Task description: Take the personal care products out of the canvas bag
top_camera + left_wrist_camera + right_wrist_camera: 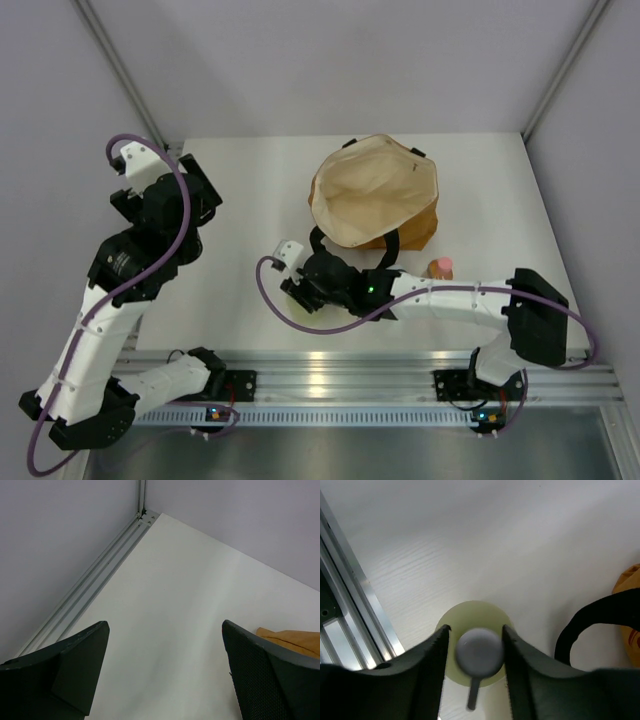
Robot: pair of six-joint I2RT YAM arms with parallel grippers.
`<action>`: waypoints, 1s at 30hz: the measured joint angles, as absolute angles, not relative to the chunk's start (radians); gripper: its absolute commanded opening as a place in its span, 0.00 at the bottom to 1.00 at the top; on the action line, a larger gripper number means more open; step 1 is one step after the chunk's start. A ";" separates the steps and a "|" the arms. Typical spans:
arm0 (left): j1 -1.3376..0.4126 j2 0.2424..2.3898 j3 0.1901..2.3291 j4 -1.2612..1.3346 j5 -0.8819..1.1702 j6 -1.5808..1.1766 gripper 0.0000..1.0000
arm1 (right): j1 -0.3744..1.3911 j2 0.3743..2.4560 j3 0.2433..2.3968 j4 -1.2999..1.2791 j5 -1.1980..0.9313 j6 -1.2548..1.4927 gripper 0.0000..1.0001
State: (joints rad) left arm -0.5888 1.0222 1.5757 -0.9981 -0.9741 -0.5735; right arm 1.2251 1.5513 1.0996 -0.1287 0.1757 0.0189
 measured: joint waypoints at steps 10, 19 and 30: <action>-0.589 1.015 1.566 -0.998 -0.958 -0.573 0.98 | 1.225 1.480 1.122 -0.110 0.219 0.039 0.98; -0.589 1.045 1.562 -0.998 -0.920 -0.549 0.98 | 1.184 1.406 1.247 -0.155 0.301 0.061 0.99; -0.588 1.171 1.561 -0.998 -0.817 -0.491 0.98 | 0.826 1.160 1.292 -0.381 0.405 0.180 1.00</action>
